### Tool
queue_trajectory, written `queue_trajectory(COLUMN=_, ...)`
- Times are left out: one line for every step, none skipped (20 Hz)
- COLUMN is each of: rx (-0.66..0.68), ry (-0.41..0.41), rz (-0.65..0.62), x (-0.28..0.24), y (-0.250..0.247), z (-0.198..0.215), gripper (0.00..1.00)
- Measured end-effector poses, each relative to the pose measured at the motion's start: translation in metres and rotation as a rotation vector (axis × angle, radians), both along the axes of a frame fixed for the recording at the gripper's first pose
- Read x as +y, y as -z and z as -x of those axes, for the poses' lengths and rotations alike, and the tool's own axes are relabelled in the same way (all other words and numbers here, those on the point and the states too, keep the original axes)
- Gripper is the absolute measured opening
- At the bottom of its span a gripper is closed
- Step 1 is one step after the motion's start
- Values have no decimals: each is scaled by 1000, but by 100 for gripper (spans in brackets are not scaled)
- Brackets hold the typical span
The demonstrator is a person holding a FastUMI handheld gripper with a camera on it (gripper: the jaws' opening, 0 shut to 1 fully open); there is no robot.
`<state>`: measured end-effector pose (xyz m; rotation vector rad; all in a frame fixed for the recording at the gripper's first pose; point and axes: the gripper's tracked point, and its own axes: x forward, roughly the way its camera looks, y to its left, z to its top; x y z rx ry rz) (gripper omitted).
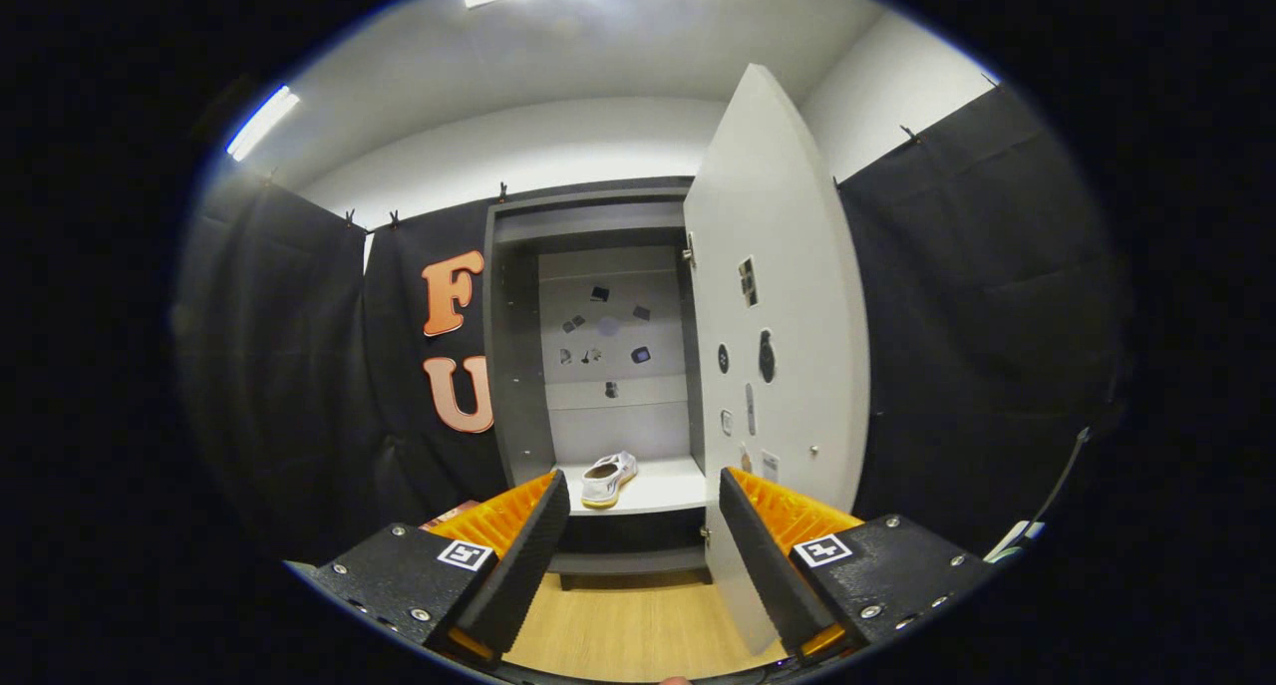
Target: Open the shoe cabinet door, grab the shoes and put them into the shoe cabinet, then close the shoe cabinet door.
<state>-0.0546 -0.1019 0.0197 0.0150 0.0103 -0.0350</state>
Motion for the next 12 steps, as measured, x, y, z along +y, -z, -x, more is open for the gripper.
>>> queue_trajectory(rx=-10, ry=15, rz=9, x=-14, y=-3, z=7, gripper=94)
queue_trajectory(rx=-17, ry=28, rz=15, x=-29, y=-5, z=12, gripper=94)
queue_trajectory(rx=-24, ry=40, rz=21, x=-45, y=-8, z=16, gripper=94)
queue_trajectory(rx=-29, ry=54, rz=26, x=-62, y=-8, z=19, gripper=94)
queue_trajectory(rx=-32, ry=65, rz=27, x=-80, y=-8, z=20, gripper=94)
queue_trajectory(rx=-27, ry=77, rz=29, x=-100, y=-5, z=21, gripper=94)
queue_trajectory(rx=-23, ry=82, rz=30, x=-116, y=-2, z=19, gripper=94)
queue_trajectory(rx=-18, ry=85, rz=33, x=-133, y=2, z=15, gripper=94)
queue_trajectory(rx=-15, ry=77, rz=30, x=-146, y=5, z=11, gripper=94)
queue_trajectory(rx=-11, ry=68, rz=26, x=-156, y=9, z=4, gripper=94)
queue_trajectory(rx=-4, ry=56, rz=19, x=-165, y=13, z=-3, gripper=94)
queue_trajectory(rx=5, ry=45, rz=13, x=-173, y=19, z=-11, gripper=94)
